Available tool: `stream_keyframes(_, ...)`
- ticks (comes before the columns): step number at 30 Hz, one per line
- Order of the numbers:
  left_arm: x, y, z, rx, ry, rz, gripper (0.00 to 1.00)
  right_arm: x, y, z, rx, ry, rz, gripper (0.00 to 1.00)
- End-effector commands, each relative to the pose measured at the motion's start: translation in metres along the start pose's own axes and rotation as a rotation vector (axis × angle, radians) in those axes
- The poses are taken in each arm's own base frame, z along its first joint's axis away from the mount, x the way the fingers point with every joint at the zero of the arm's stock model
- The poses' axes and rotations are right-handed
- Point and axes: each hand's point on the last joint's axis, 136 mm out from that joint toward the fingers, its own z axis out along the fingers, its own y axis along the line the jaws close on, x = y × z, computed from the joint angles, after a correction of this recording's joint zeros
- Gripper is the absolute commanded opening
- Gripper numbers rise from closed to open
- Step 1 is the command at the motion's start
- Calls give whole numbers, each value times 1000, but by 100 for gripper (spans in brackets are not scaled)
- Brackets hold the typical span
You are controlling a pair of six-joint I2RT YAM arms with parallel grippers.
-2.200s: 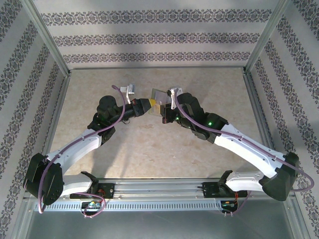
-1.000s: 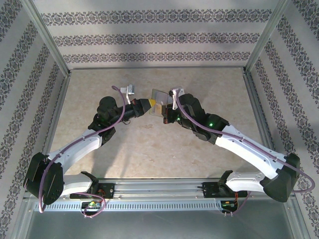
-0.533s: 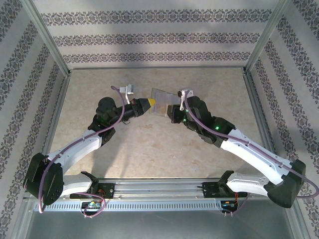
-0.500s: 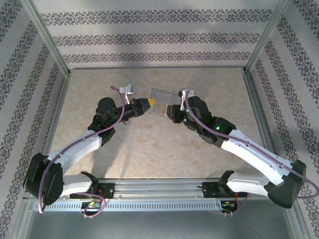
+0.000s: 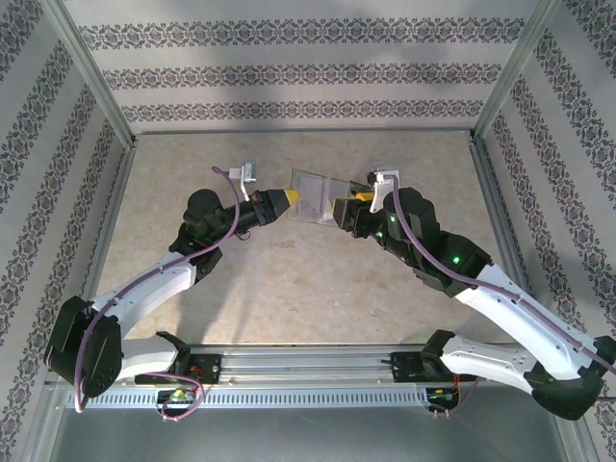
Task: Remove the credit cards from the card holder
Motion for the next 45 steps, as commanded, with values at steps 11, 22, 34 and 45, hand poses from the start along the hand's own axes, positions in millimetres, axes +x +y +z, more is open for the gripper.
stream_keyframes(11, -8, -24, -4, 93, -26, 54, 0, 5, 63, 37, -151, 119, -132, 56)
stream_keyframes(22, -8, -32, -5, 122, -23, 65, 0, 37, 22, 67, -98, 213, -1, 63)
stream_keyframes(34, -9, -28, -2, 124, -28, 47, 0, 38, 42, 56, -248, 191, 7, 74)
stream_keyframes(45, -11, -35, -5, 143, -32, 51, 0, 51, 23, 68, -176, 213, 32, 59)
